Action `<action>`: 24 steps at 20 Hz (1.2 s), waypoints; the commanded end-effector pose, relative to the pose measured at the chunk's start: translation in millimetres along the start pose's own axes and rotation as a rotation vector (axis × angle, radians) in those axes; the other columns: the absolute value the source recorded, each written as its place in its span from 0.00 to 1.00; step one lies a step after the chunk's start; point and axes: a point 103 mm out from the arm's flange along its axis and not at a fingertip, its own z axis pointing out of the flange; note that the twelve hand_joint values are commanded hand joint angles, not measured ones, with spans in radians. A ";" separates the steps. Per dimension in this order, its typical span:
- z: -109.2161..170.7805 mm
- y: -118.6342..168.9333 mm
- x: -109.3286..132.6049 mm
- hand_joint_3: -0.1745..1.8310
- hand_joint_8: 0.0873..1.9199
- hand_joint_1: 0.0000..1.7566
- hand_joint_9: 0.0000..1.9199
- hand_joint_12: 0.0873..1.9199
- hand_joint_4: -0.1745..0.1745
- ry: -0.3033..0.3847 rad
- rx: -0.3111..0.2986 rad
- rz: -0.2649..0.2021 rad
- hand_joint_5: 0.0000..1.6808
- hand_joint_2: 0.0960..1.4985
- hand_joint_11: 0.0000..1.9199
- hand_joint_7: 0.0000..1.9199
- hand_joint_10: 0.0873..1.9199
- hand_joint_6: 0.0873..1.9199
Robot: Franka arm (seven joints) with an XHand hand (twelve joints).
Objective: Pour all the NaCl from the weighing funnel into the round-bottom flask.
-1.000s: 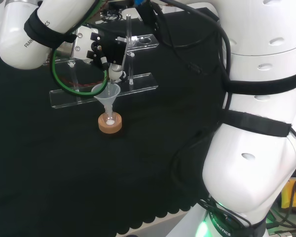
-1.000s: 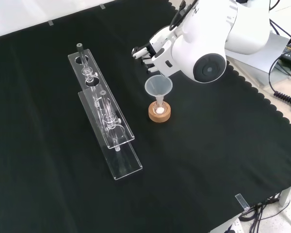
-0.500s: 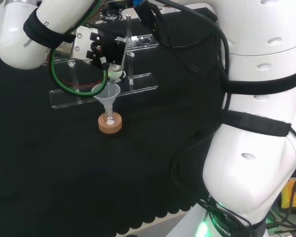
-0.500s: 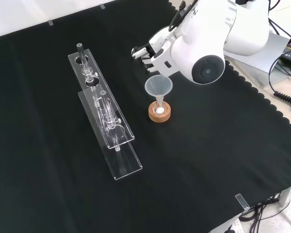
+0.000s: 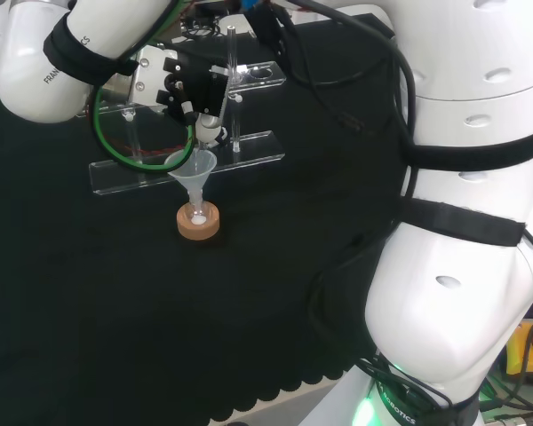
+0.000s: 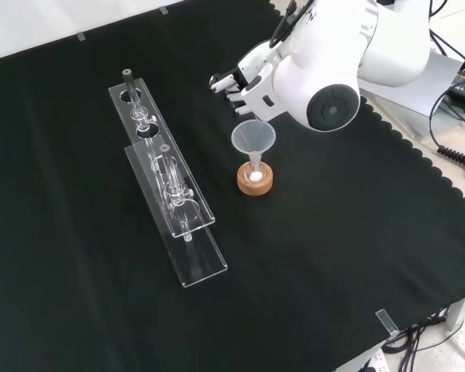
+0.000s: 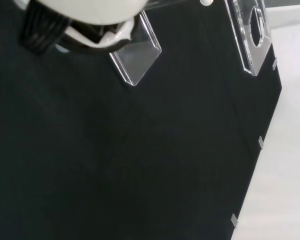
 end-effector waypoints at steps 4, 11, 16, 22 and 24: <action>10.4 -0.2 -1.9 0.51 0.34 0.62 0.53 0.65 1.00 0.076 -0.052 -0.007 0.68 0.38 0.26 0.49 0.24 0.50; 24.0 4.2 -9.2 0.51 0.34 0.62 0.53 0.65 1.00 0.157 -0.083 -0.009 0.68 0.38 0.26 0.49 0.24 0.50; 30.5 8.6 -13.3 0.51 0.33 0.62 0.53 0.65 1.00 0.203 -0.104 -0.014 0.68 0.38 0.26 0.49 0.24 0.50; 36.2 13.0 -16.8 0.51 0.33 0.62 0.53 0.65 1.00 0.263 -0.116 -0.024 0.68 0.38 0.26 0.49 0.24 0.50; 39.9 14.2 -19.1 0.51 0.34 0.62 0.54 0.65 1.00 0.306 -0.120 -0.030 0.68 0.38 0.26 0.49 0.24 0.50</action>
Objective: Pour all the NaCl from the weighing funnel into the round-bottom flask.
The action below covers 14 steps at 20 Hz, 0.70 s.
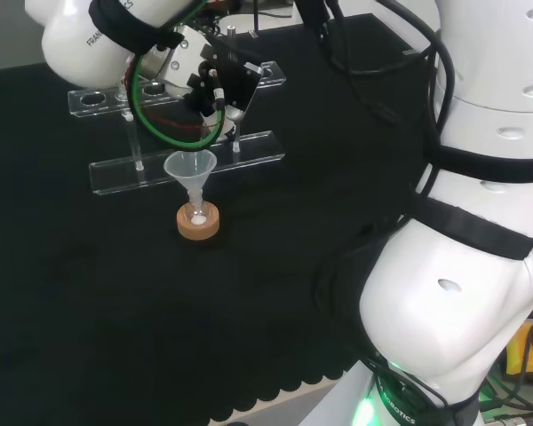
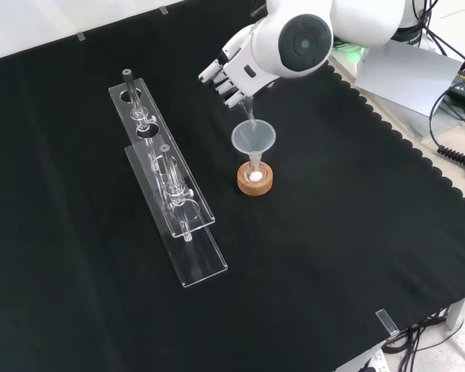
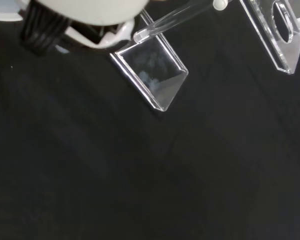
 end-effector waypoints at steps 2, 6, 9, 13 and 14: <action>10.3 1.8 -8.7 0.51 0.34 0.62 0.54 0.65 1.00 0.109 -0.008 -0.010 0.68 0.38 0.26 0.49 0.24 0.50; 18.0 0.7 -14.2 0.51 0.33 0.62 0.54 0.65 1.00 0.160 -0.022 -0.017 0.67 0.38 0.26 0.50 0.24 0.50; 23.5 -0.9 -17.6 0.51 0.33 0.62 0.54 0.65 1.00 0.174 -0.034 -0.017 0.67 0.38 0.26 0.50 0.24 0.50; 32.4 -2.8 -23.2 0.51 0.33 0.62 0.54 0.65 1.00 0.223 -0.055 -0.016 0.67 0.38 0.25 0.49 0.24 0.50; 35.3 -3.2 -24.9 0.51 0.33 0.62 0.54 0.65 1.00 0.239 -0.063 -0.016 0.67 0.38 0.25 0.49 0.24 0.50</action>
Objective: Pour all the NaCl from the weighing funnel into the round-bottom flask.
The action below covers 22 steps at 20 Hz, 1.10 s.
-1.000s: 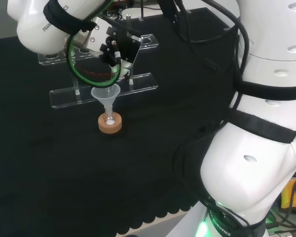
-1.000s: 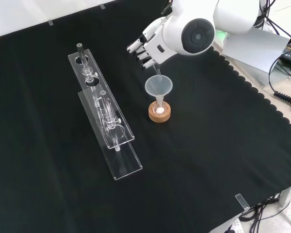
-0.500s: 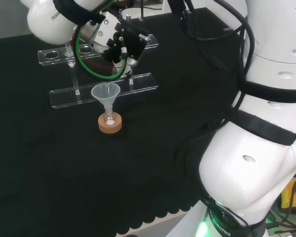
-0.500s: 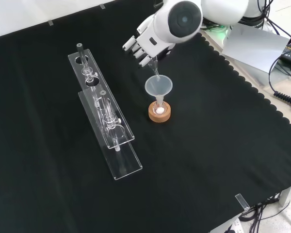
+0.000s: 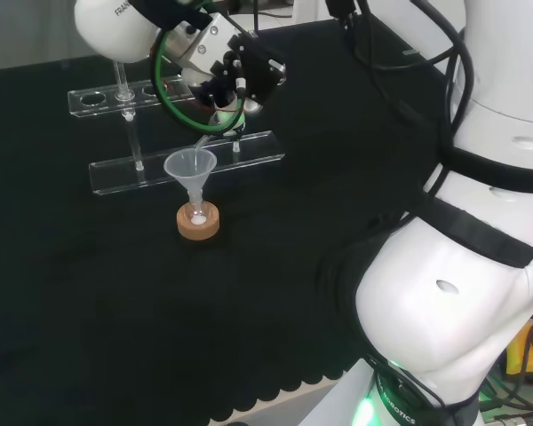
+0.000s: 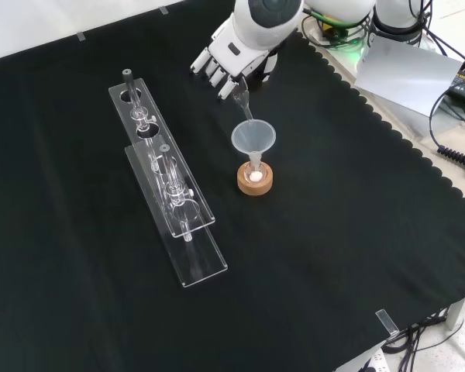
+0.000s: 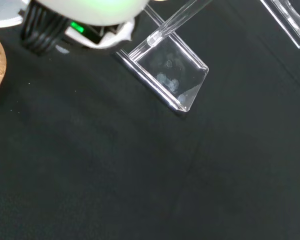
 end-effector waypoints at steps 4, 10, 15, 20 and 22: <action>22.6 -3.7 -17.8 0.51 0.33 0.62 0.54 0.65 1.00 0.118 -0.046 0.002 0.67 0.38 0.25 0.49 0.24 0.50; 36.3 -0.6 -25.1 0.51 0.33 0.62 0.54 0.65 1.00 0.187 -0.062 0.003 0.67 0.38 0.25 0.49 0.24 0.51; 47.6 1.5 -30.1 0.51 0.33 0.62 0.54 0.65 1.00 0.261 -0.093 0.006 0.67 0.38 0.25 0.49 0.24 0.51; 60.4 2.8 -37.1 0.51 0.33 0.62 0.54 0.65 1.00 0.321 -0.120 0.012 0.67 0.38 0.25 0.49 0.24 0.51; 64.8 3.2 -39.6 0.51 0.33 0.62 0.54 0.65 1.00 0.336 -0.121 0.016 0.67 0.38 0.25 0.49 0.24 0.51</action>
